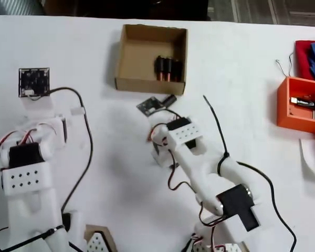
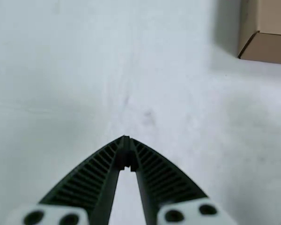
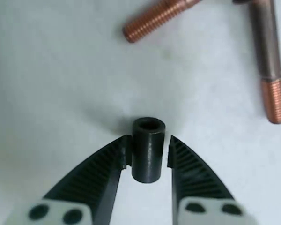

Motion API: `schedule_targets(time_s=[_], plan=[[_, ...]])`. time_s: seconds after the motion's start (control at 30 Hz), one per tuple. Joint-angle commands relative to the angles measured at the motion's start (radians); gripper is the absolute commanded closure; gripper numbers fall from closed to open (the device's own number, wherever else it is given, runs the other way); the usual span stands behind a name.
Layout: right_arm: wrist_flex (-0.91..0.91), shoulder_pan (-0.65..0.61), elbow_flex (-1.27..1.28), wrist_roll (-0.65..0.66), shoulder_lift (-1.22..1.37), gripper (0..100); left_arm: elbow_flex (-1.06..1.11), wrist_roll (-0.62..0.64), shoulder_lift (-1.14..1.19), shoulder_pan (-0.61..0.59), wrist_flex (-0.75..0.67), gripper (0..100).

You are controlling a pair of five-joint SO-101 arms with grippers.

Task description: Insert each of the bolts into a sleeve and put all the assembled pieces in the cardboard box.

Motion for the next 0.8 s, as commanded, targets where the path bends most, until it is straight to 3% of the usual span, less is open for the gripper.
schedule_targets(time_s=[0.0, 0.6, 0.7, 0.77], plan=[[0.002, -0.001, -0.026, 0.006, -0.007, 87.9, -0.002, 0.006, -0.003, -0.002, -0.011, 97], [0.028, 0.047, -0.091, 0.006, 0.150, 88.6, -0.002, 0.006, -0.003, -0.006, -0.011, 97], [0.024, 0.051, -0.092, 0.000, 0.133, 99.1, -0.002, 0.006, -0.003, -0.006, -0.011, 97], [0.024, 0.053, -0.091, 0.000, 0.096, 97.4, -0.002, 0.006, -0.003, -0.006, -0.011, 97]])
